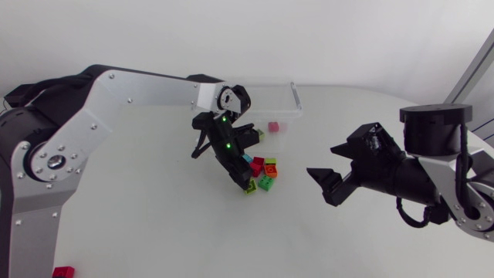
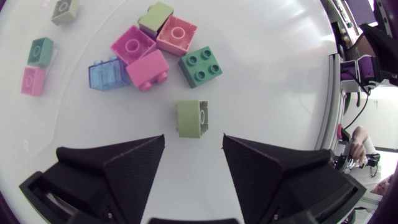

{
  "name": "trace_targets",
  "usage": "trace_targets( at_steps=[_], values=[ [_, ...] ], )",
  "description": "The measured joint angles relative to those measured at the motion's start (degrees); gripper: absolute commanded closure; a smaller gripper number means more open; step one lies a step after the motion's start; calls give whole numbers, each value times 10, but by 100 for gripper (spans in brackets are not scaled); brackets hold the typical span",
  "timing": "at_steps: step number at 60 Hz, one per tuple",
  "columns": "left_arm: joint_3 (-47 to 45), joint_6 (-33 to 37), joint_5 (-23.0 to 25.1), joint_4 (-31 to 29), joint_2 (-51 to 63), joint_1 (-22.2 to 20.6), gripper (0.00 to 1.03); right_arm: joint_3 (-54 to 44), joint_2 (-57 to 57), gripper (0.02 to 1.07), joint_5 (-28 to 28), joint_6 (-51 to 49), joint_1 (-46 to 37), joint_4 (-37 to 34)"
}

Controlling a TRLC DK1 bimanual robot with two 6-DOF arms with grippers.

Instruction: Pick up the duplo bricks and place them in the container

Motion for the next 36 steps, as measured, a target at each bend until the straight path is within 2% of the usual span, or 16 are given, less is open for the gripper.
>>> trace_targets(
  at_steps=[11,15,23,31,36],
  values=[
    [25,0,-4,-19,0,5,34,0,0,11,0,0,0,0],
    [33,0,-4,-21,0,5,29,0,0,11,-2,0,0,0],
    [35,0,-4,-16,-8,7,29,0,0,11,-2,0,0,0],
    [-35,0,-24,68,-65,6,26,-5,-1,11,-2,-2,0,0],
    [-123,0,-69,145,-124,-9,23,-10,-2,11,-2,-3,0,0]
  ],
)
